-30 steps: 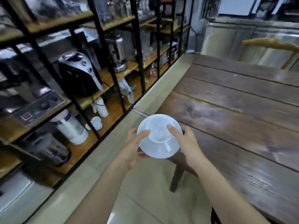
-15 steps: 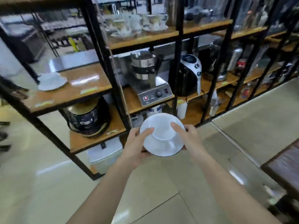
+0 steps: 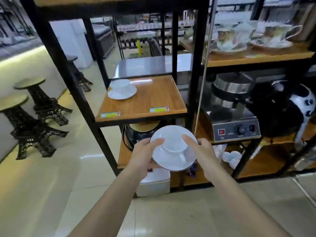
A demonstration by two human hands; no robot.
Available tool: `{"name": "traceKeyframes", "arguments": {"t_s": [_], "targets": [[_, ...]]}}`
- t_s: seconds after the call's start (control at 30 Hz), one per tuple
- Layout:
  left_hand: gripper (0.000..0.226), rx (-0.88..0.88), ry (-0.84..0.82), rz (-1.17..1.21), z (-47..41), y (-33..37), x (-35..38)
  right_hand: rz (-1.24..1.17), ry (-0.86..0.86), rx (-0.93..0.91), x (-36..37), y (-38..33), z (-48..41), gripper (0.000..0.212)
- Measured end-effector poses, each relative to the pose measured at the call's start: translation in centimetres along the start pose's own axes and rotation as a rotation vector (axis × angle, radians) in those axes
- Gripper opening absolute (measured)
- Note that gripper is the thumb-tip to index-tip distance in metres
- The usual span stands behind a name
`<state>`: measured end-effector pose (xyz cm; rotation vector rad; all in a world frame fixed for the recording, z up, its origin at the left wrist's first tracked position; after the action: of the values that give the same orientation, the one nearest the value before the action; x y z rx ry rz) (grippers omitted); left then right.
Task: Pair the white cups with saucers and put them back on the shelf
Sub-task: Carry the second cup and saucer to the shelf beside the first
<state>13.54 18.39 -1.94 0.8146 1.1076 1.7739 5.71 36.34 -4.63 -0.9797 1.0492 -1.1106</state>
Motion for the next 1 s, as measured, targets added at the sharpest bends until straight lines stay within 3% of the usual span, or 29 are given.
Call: {"name": "traceKeyframes", "arguments": {"t_s": [0.33, 0.43, 0.57, 0.83, 1.0], "targets": [[0.029, -0.002, 0.044, 0.057, -14.8, 8.2, -1.4, 0.025, -0.002, -0.08, 6.4, -7.5, -15.1, 0.039], [0.04, -0.008, 0.049, 0.062, -18.8, 9.9, -1.5, 0.04, 0.01, -0.066, 7.7, -9.0, -18.7, 0.053], [0.057, -0.017, 0.085, 0.088, -23.4, 12.1, -1.7, 0.041, -0.022, -0.092, 9.3, -11.0, -22.9, 0.042], [0.054, -0.066, 0.047, 0.045, -30.2, 15.2, -1.0, 0.11, 0.047, 0.034, 11.3, -12.6, -30.0, 0.073], [0.053, -0.076, 0.079, 0.014, -33.1, 15.7, -0.4, 0.103, 0.092, 0.055, 11.2, -12.5, -32.7, 0.075]]}}
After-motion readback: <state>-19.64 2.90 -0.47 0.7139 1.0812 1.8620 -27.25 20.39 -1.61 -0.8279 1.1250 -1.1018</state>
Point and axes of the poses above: each hand's wrist, its own z-axis away from the middle knuckle, its own x-axis out of the palm, y = z × x, the point moved 8 cm from there along -z, towards the middle knuckle
